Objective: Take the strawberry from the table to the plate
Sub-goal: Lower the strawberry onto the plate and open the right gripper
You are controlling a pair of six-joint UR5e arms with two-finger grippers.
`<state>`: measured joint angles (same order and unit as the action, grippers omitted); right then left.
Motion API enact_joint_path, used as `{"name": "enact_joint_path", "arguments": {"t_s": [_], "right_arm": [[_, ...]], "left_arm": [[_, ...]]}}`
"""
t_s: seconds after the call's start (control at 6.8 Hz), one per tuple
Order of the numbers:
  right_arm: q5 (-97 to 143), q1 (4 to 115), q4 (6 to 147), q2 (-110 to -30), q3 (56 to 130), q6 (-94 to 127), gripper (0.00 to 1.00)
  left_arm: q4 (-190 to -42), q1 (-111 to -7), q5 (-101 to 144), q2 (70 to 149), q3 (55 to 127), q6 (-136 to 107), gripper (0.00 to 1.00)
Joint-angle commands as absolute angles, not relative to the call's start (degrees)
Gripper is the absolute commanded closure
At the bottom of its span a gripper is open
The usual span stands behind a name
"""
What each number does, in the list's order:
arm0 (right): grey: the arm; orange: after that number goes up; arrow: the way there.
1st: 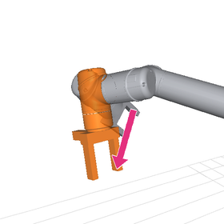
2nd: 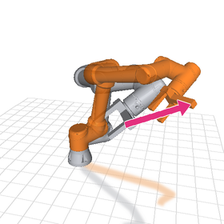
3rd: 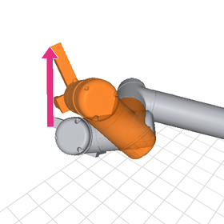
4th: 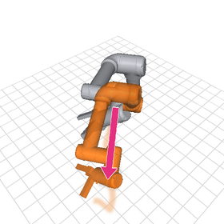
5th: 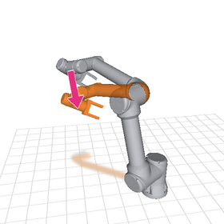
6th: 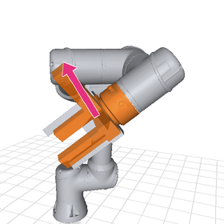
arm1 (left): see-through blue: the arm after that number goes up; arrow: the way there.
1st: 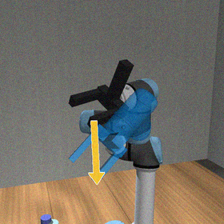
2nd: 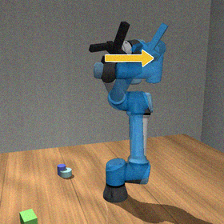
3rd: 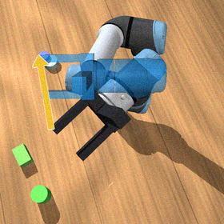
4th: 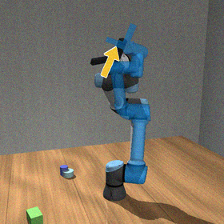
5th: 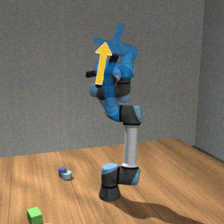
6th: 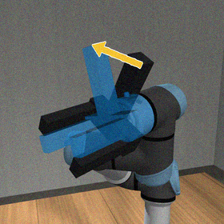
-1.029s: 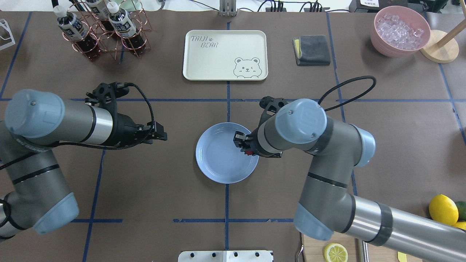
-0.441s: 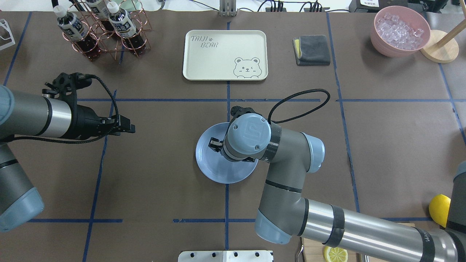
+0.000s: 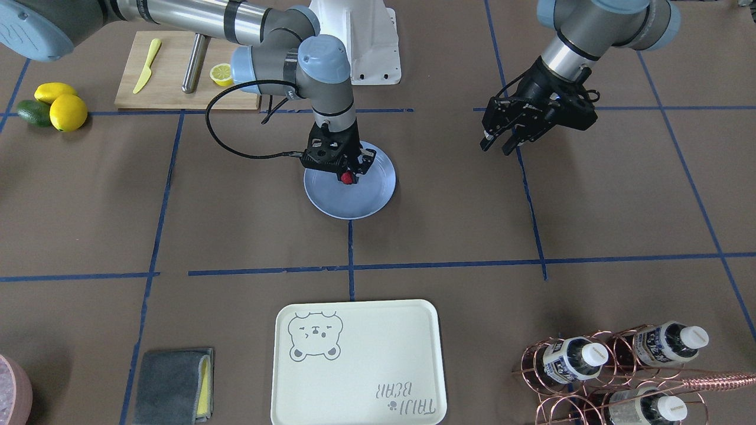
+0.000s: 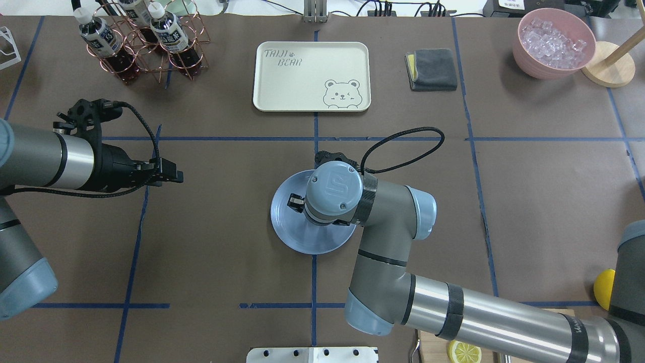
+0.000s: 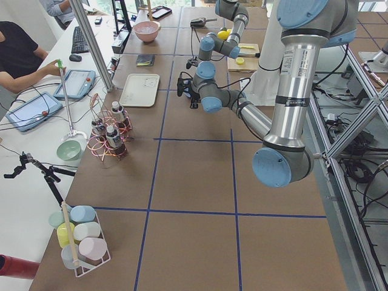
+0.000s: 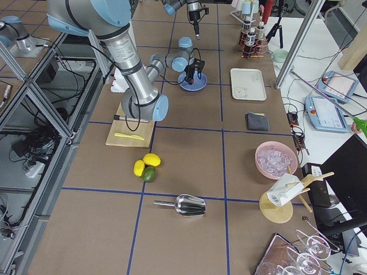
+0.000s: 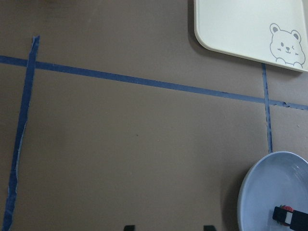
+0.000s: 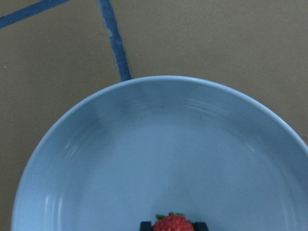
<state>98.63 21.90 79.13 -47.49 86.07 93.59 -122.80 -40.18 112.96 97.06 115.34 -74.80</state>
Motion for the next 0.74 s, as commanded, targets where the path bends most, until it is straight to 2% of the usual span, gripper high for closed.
{"name": "enact_joint_path", "arguments": {"t_s": [0.0, 0.15, 0.29, 0.59], "right_arm": [[98.61, 21.88, 79.28, -47.37, 85.78, 93.52, 1.0], [98.44, 21.8, 79.28, -47.37, 85.78, 93.43, 0.18], [96.96, 21.45, 79.28, -47.2, 85.78, 93.34, 0.0], [96.94, 21.45, 79.28, -46.76, 85.87, 93.34, 0.0]], "left_arm": [[-122.87, -40.17, 112.94, 97.12, 115.23, -74.79, 0.43], [-122.87, -40.17, 113.03, 97.12, 115.22, -74.79, 0.43], [-122.87, -40.17, 113.03, 97.12, 115.31, -74.79, 0.43], [-122.87, -40.17, 113.03, 97.12, 115.23, -74.79, 0.43]]}}
